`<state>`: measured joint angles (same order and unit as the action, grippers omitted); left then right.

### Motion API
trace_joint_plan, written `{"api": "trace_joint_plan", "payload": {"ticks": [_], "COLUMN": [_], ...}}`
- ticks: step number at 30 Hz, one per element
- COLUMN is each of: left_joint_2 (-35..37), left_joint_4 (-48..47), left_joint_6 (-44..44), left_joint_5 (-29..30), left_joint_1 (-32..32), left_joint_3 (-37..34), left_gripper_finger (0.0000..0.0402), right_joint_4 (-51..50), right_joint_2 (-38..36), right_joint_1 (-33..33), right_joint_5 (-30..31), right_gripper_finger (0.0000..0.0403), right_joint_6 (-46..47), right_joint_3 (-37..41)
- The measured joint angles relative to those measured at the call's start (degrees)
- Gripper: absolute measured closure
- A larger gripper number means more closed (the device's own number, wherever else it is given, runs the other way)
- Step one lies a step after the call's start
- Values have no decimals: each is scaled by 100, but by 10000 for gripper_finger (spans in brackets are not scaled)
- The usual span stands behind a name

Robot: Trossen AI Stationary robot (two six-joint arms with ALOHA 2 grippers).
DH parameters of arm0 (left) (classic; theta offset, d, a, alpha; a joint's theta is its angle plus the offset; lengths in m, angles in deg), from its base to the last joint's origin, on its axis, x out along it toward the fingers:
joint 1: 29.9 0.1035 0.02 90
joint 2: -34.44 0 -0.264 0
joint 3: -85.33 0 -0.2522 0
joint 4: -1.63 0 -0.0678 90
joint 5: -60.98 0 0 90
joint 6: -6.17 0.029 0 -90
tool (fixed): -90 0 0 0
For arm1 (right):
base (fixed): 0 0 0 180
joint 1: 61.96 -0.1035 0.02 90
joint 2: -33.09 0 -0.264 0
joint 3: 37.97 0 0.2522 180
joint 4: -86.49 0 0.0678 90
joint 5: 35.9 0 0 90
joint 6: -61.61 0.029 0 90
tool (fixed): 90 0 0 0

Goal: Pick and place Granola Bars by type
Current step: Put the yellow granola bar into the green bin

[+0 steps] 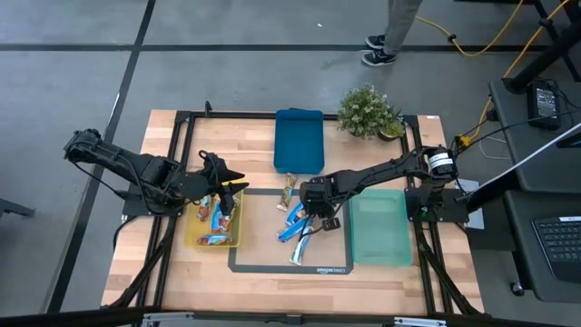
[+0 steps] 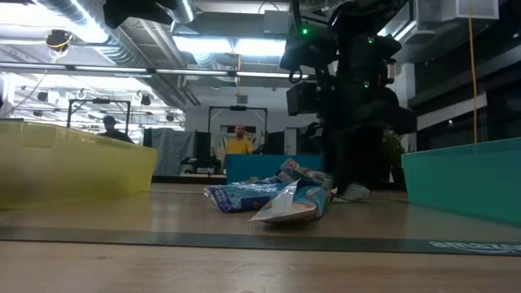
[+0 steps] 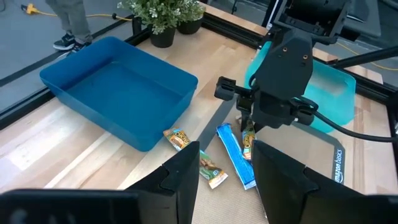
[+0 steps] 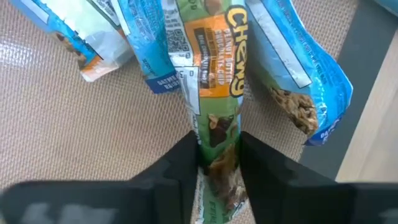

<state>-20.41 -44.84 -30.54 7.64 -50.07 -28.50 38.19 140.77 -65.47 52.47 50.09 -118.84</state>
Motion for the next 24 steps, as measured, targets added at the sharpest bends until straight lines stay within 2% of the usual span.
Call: {"api": "trace_joint_plan", "payload": {"ticks": [7, 10, 15, 20, 24], "left_joint_2": [0, 0, 0, 0, 0], "left_joint_4": [-1, -5, -40, -49, -47], "left_joint_6": [1, 51, 103, 105, 103], "left_joint_5": [1, -12, -17, -12, -15], "left_joint_1": [0, 0, 0, 0, 0], "left_joint_3": [-1, -1, 0, 1, -1], "left_gripper_finger": [268, 267, 270, 270, 270], "right_joint_4": [-46, -345, -1114, -1744, -1749], "right_joint_2": [-69, -169, -595, -1317, -2047], "right_joint_1": [-1, 0, -2, 0, 0], "right_joint_5": [3, 47, 573, 965, 1046], "right_gripper_finger": [358, 360, 348, 357, 363], "right_joint_6": [234, 240, 249, 616, 1166], "right_joint_3": [-9, -123, -506, -891, -925]}}
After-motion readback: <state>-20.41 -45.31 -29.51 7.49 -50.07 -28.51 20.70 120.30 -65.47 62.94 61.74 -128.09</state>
